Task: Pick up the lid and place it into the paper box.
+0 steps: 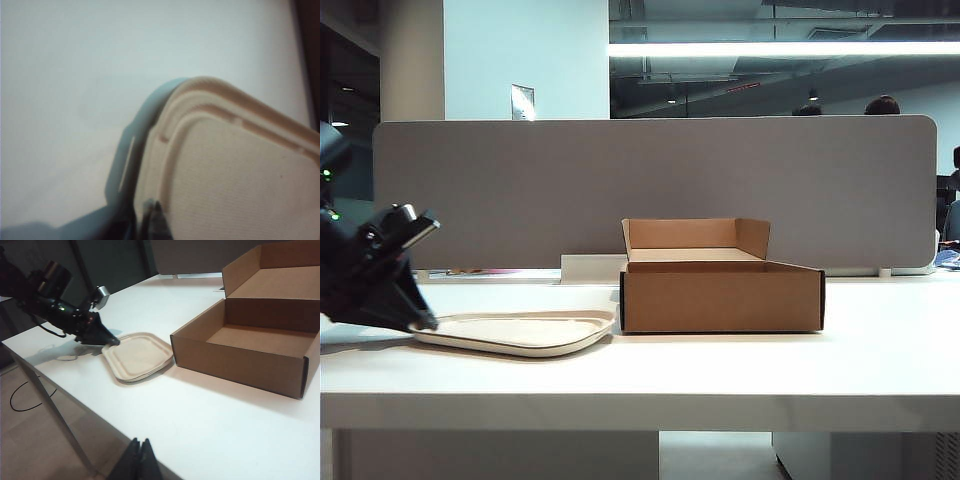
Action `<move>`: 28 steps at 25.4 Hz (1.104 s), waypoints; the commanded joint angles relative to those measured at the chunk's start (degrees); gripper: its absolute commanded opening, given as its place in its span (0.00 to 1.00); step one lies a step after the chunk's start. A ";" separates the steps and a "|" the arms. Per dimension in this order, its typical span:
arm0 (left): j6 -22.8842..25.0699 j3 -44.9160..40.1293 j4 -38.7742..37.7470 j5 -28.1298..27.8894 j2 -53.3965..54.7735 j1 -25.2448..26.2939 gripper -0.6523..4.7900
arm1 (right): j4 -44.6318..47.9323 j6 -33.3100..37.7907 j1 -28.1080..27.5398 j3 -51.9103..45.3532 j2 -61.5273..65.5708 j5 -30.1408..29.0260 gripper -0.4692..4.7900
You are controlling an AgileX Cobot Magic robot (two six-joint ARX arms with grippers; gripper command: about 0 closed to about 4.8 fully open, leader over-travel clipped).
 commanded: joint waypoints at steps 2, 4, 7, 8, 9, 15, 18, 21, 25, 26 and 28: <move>0.26 -0.20 -0.28 -1.84 -5.33 1.73 0.11 | 0.50 0.02 0.02 -0.35 -0.11 -0.07 0.08; 0.26 -0.20 0.15 -1.84 -8.15 2.40 0.11 | 0.50 0.02 0.02 -0.35 -0.11 -0.07 0.08; 0.26 -0.20 0.83 -1.86 -12.70 2.97 0.11 | 0.50 0.02 0.02 -0.35 -0.11 -0.07 0.08; 0.24 -0.20 1.42 -1.84 -14.53 2.97 0.11 | 0.50 0.02 0.02 -0.35 -0.11 -0.07 0.08; 0.00 -0.20 2.16 -1.75 -15.80 2.86 0.11 | 0.50 0.02 0.02 -0.35 -0.11 -0.07 0.08; -6.32 -0.20 6.36 -1.57 -18.51 2.36 0.11 | 0.48 0.04 0.02 -0.35 -0.11 -0.07 0.08; -10.62 -0.20 11.19 -1.16 -18.80 0.87 0.11 | 0.42 0.02 0.02 -0.35 -0.11 -0.07 0.08; -11.72 -0.20 16.57 -2.23 -18.78 -2.93 0.11 | 0.35 0.02 0.02 -0.35 -0.11 -0.07 0.08; -9.75 -0.20 25.27 -13.44 -18.67 -12.07 0.11 | 0.31 0.02 0.02 -0.35 -0.11 -0.07 0.08; -8.28 -0.20 26.47 -16.87 -18.49 -14.45 0.11 | 0.31 0.02 0.02 -0.35 -0.11 -0.07 0.08; -5.86 -0.20 28.50 -23.12 -17.73 -18.49 0.11 | 0.20 0.02 0.02 -0.35 -0.11 -0.07 0.08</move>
